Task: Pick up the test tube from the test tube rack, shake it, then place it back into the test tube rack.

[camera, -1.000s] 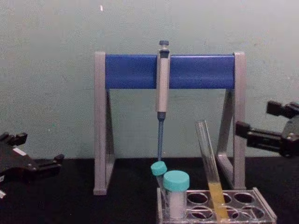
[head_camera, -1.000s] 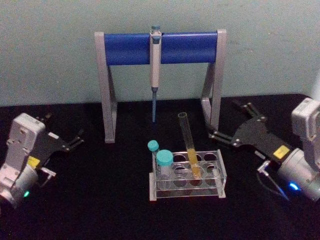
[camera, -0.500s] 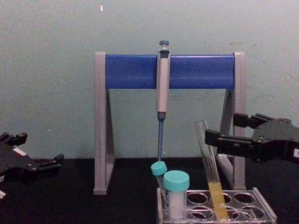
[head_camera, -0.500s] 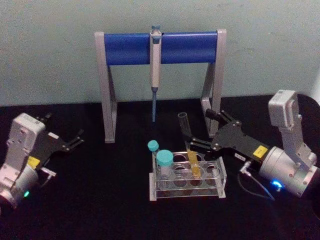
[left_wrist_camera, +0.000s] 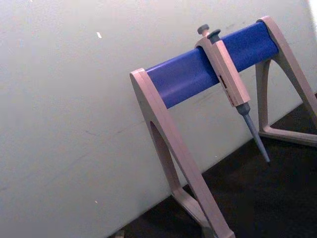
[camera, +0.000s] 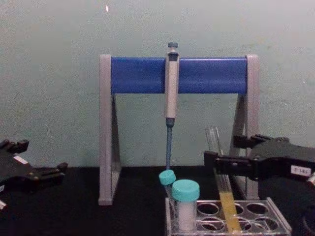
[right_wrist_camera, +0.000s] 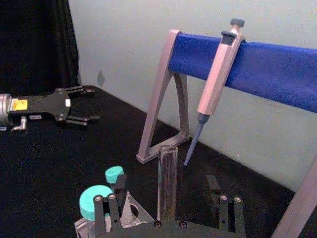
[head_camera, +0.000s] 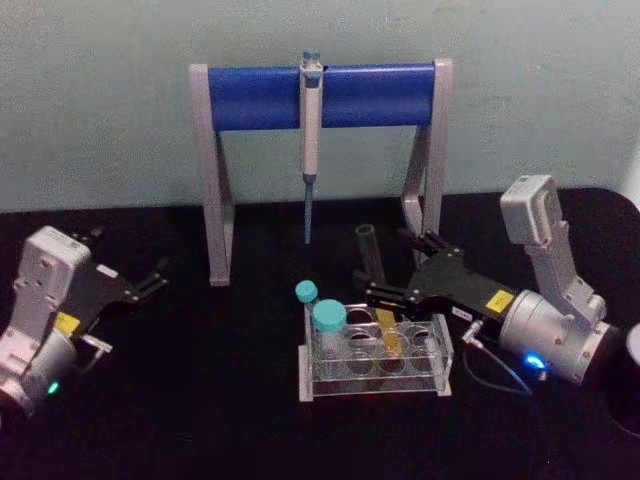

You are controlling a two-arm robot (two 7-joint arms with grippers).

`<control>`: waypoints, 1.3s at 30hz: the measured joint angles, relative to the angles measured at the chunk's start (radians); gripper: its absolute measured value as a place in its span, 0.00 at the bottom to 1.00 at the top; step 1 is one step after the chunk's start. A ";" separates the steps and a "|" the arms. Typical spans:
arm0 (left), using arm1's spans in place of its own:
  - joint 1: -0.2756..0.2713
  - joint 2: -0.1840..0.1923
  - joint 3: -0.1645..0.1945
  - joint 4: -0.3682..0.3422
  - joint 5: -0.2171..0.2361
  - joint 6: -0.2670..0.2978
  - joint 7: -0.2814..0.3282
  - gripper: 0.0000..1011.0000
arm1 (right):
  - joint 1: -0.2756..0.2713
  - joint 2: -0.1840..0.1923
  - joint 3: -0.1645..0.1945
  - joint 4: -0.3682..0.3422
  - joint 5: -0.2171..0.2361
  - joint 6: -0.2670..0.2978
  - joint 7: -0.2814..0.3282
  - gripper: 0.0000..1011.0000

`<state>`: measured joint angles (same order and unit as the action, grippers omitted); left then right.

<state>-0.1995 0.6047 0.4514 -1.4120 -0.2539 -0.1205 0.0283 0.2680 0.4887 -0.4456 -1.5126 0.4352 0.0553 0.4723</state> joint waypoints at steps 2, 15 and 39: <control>0.000 0.000 0.000 0.000 0.000 0.000 0.000 0.99 | 0.007 -0.005 -0.002 0.009 -0.006 0.006 0.003 0.99; 0.000 0.000 0.000 0.000 0.000 0.000 0.000 0.99 | 0.033 -0.028 -0.013 0.061 -0.037 0.019 0.017 0.99; 0.000 0.000 0.000 0.000 0.000 0.000 0.000 0.99 | 0.051 -0.050 -0.016 0.103 -0.055 0.000 0.034 0.99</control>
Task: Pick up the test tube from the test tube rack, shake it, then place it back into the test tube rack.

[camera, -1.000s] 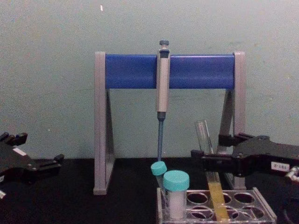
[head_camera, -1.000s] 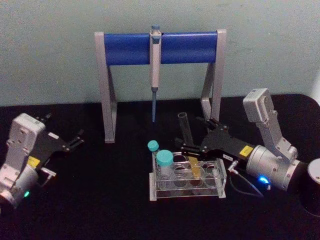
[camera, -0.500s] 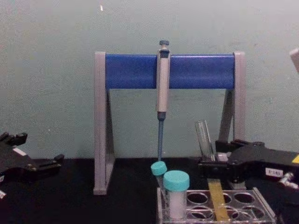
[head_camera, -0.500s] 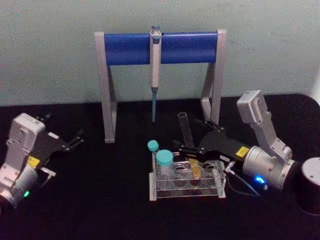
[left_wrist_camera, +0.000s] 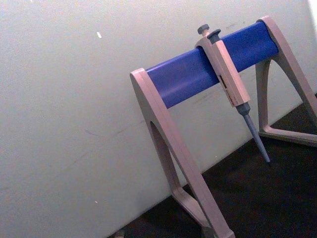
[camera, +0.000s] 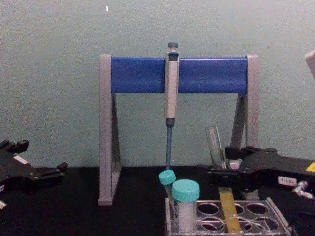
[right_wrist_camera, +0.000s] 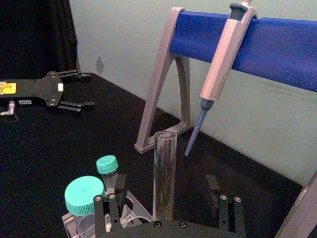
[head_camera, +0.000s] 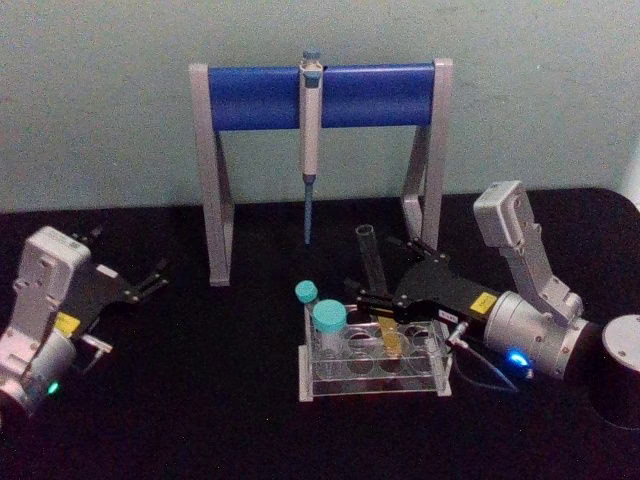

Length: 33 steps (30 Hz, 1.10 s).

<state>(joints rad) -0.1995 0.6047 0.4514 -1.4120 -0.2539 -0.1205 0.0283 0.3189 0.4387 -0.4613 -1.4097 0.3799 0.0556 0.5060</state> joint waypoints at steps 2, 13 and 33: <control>0.000 0.000 0.000 0.000 0.000 0.000 0.000 0.99 | 0.000 0.000 0.000 0.000 0.000 0.000 0.000 0.99; 0.000 0.000 0.000 0.000 0.000 0.000 0.000 0.99 | -0.001 0.001 0.000 0.000 0.000 0.002 -0.001 0.87; 0.000 0.000 0.000 0.000 0.000 0.000 0.000 0.99 | -0.001 0.001 0.000 -0.001 0.001 0.004 -0.002 0.27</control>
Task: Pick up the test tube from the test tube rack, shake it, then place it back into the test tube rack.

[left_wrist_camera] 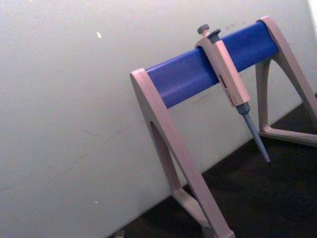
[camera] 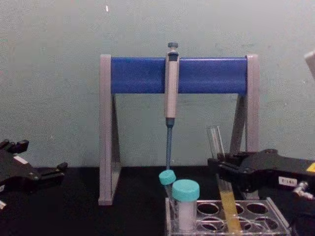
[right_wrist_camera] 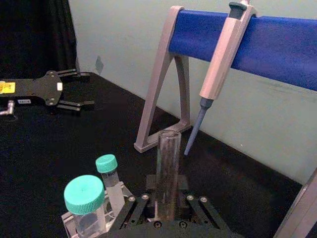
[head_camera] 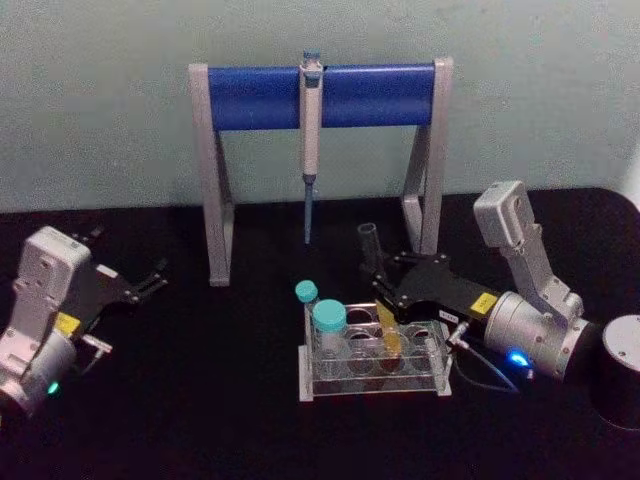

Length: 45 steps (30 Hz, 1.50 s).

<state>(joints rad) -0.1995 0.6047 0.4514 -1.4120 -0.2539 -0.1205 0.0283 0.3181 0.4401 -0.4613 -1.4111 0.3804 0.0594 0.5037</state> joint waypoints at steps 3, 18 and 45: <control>0.000 0.000 0.000 0.000 0.000 0.000 0.000 0.99 | 0.000 0.000 0.000 0.000 0.000 0.000 0.000 0.22; 0.000 0.000 0.000 0.000 0.000 0.000 0.000 0.99 | 0.000 0.000 0.000 0.000 0.000 0.000 0.000 0.22; 0.000 0.000 0.000 0.000 0.000 0.000 0.000 0.99 | -0.075 0.026 0.110 -0.109 0.129 -0.136 0.028 0.22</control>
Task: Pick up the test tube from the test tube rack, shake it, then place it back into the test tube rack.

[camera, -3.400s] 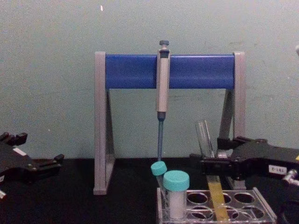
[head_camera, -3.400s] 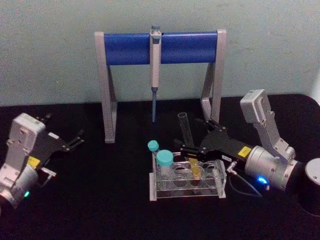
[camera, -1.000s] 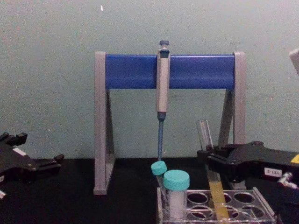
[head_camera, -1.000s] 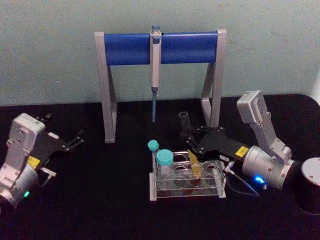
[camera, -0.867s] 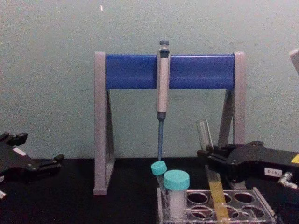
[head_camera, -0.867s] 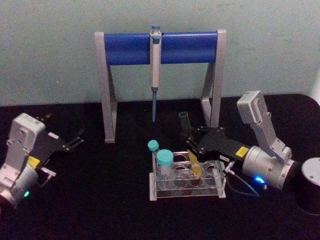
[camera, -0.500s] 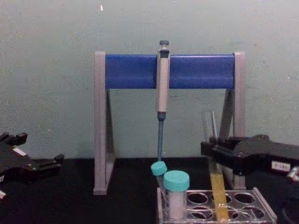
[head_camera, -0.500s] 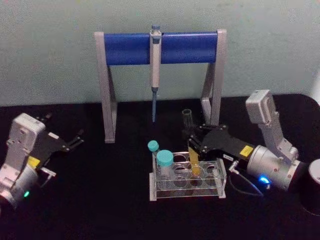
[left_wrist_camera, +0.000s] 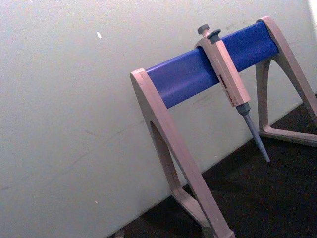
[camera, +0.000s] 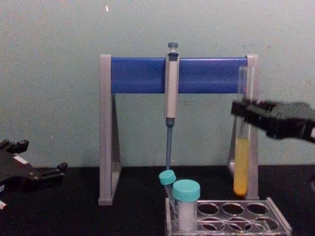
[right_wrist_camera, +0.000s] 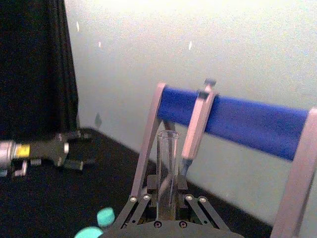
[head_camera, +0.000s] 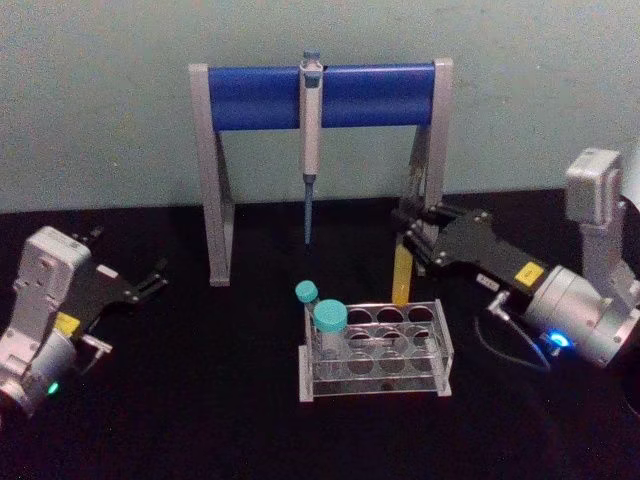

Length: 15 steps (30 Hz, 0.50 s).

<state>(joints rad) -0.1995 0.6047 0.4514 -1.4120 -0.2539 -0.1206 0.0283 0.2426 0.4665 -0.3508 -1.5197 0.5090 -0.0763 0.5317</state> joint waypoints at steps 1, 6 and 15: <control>0.000 0.000 0.000 0.000 0.000 0.000 0.000 0.99 | -0.006 -0.001 0.011 -0.007 0.014 -0.012 0.000 0.22; 0.000 0.000 0.000 0.000 0.000 0.000 0.000 0.99 | -0.021 -0.007 0.043 -0.024 0.035 -0.046 -0.015 0.22; 0.000 0.000 0.000 0.000 0.000 0.000 0.000 0.99 | -0.033 -0.020 0.064 -0.028 -0.018 -0.091 -0.070 0.22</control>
<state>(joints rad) -0.1995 0.6047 0.4514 -1.4120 -0.2539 -0.1205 0.0283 0.2100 0.4469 -0.2864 -1.5479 0.4908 -0.1673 0.4615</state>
